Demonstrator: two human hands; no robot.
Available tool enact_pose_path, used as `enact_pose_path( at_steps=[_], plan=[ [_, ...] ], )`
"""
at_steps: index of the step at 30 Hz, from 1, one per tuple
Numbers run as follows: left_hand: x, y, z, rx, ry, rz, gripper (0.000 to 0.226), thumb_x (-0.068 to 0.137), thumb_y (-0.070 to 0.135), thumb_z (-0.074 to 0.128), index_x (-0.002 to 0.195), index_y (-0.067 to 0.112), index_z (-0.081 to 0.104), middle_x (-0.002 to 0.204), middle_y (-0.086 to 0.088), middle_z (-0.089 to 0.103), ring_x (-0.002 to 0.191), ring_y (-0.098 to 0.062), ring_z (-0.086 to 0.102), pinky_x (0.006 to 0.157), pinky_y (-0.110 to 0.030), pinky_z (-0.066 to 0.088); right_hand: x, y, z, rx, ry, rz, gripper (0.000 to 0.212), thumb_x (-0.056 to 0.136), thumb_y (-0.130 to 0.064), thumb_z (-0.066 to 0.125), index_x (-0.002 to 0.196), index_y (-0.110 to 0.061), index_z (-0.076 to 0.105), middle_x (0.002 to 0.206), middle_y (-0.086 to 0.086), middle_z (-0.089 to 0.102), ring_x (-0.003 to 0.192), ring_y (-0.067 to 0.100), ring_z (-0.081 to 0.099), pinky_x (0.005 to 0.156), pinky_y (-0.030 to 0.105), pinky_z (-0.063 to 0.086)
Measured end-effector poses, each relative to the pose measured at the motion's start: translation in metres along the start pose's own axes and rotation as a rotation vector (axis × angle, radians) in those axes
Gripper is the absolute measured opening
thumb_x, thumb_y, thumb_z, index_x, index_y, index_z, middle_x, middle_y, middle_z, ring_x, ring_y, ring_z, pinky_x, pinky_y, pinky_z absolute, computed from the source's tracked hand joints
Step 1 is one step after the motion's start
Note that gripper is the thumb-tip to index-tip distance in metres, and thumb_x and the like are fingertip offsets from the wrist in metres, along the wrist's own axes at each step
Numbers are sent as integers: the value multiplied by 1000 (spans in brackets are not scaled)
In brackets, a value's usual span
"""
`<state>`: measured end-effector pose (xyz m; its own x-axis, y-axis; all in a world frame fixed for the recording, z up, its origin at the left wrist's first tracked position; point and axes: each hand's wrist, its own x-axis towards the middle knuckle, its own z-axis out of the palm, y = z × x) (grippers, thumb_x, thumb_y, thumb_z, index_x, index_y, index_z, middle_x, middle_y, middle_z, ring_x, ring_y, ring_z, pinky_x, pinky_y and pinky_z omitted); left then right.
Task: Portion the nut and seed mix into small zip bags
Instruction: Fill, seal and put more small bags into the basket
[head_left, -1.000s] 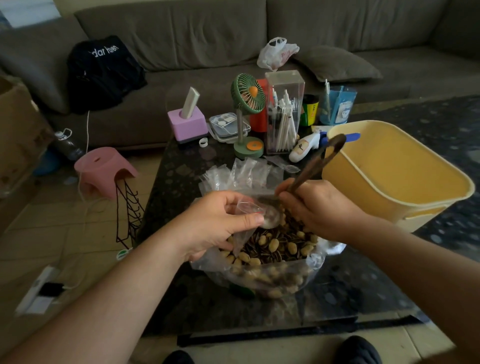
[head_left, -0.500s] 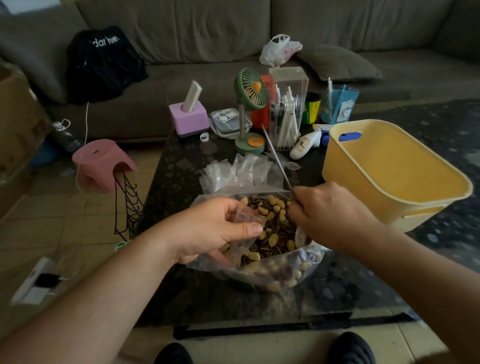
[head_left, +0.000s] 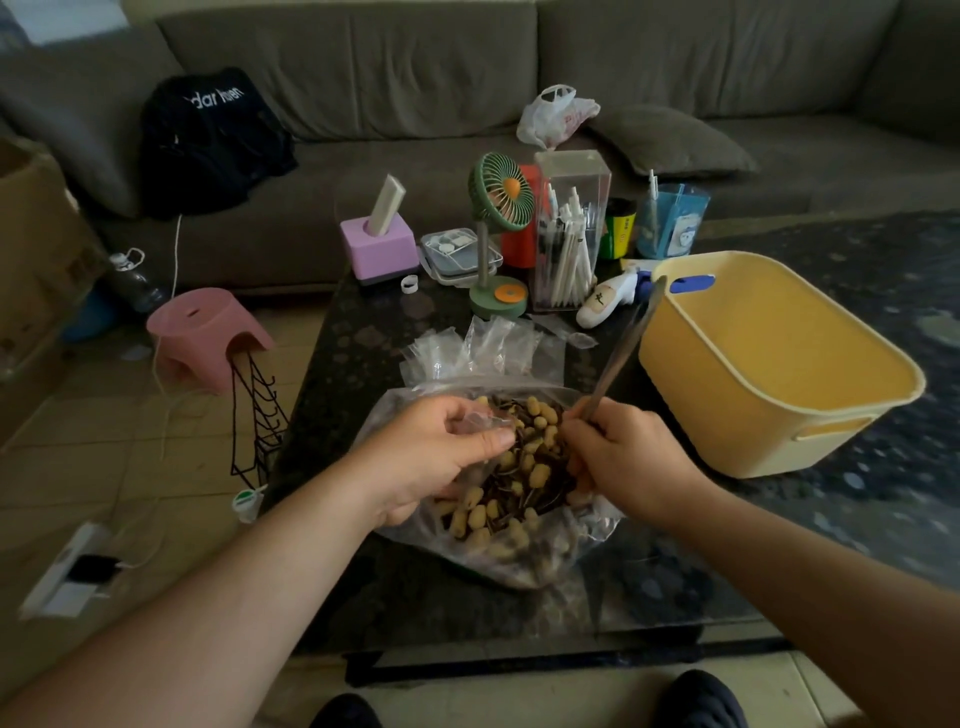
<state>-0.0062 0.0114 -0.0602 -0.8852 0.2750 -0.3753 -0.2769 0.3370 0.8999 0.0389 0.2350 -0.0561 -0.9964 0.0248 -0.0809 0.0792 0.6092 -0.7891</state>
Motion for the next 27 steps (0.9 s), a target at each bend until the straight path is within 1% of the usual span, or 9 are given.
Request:
enact_pose_path(
  at_steps=[3, 6, 9, 12, 16, 20, 23, 25, 27],
  plan=[
    [0, 1, 9, -52, -10, -36, 44, 85, 31, 87, 124, 26, 69, 115, 1, 78, 113, -19, 72, 95, -48, 62, 5, 1, -8, -13, 44, 47, 16, 107, -36, 54, 98, -34, 67, 85, -6, 72, 70, 4, 68, 60, 19, 48],
    [1, -3, 22, -114, 14, -52, 42, 82, 32, 89, 120, 26, 71, 115, -1, 78, 111, -21, 73, 95, -48, 62, 10, 1, -18, -58, 67, 70, 14, 106, -32, 54, 100, -34, 66, 84, -5, 72, 77, 13, 69, 64, 25, 49],
    [1, -3, 36, -223, 23, -60, 47, 80, 34, 91, 122, 26, 71, 117, -4, 77, 106, -22, 72, 89, -42, 60, 13, 1, -29, -25, 92, 97, 14, 105, -27, 56, 98, -31, 68, 81, -2, 73, 72, 13, 70, 57, 23, 48],
    [-5, 2, 49, -368, -58, -119, 40, 86, 27, 86, 123, 24, 70, 108, -4, 76, 95, -23, 67, 83, -41, 54, 13, 0, -29, 49, 84, 139, 19, 106, -32, 56, 97, -27, 71, 81, 2, 73, 67, 14, 68, 55, 25, 51],
    [-14, 15, 44, -378, -98, -75, 52, 75, 30, 87, 124, 22, 70, 114, -5, 76, 110, -25, 71, 77, -42, 61, 11, -1, -22, 120, 77, 154, 36, 108, -40, 49, 93, -17, 73, 80, 8, 74, 63, 16, 67, 63, 33, 55],
    [-22, 29, 15, -255, -80, 56, 68, 67, 34, 86, 131, 24, 65, 116, 4, 79, 116, -19, 72, 91, -55, 63, 11, 0, -26, 101, 114, 126, 33, 109, -34, 48, 94, -17, 71, 76, 7, 74, 61, 17, 68, 62, 34, 57],
    [-24, 27, 3, -40, 2, 173, 66, 67, 44, 89, 128, 33, 65, 117, 11, 78, 112, -9, 73, 97, -42, 61, 12, 1, -34, 183, 155, 143, 35, 109, -31, 48, 91, -12, 71, 71, 9, 73, 59, 21, 67, 61, 39, 57],
    [-21, 22, 0, 260, 91, 291, 59, 71, 50, 92, 122, 44, 63, 116, 19, 75, 108, 1, 71, 96, -29, 57, 13, -2, -40, 246, 171, 150, 36, 110, -30, 47, 93, -9, 69, 70, 11, 73, 57, 23, 67, 63, 44, 59],
    [-19, 16, 0, 563, 173, 371, 62, 71, 60, 88, 125, 47, 60, 116, 24, 70, 107, 6, 66, 94, -23, 53, 12, -6, -45, 287, 194, 142, 35, 110, -31, 47, 95, -7, 69, 69, 11, 72, 58, 23, 66, 65, 45, 59]
  ],
)
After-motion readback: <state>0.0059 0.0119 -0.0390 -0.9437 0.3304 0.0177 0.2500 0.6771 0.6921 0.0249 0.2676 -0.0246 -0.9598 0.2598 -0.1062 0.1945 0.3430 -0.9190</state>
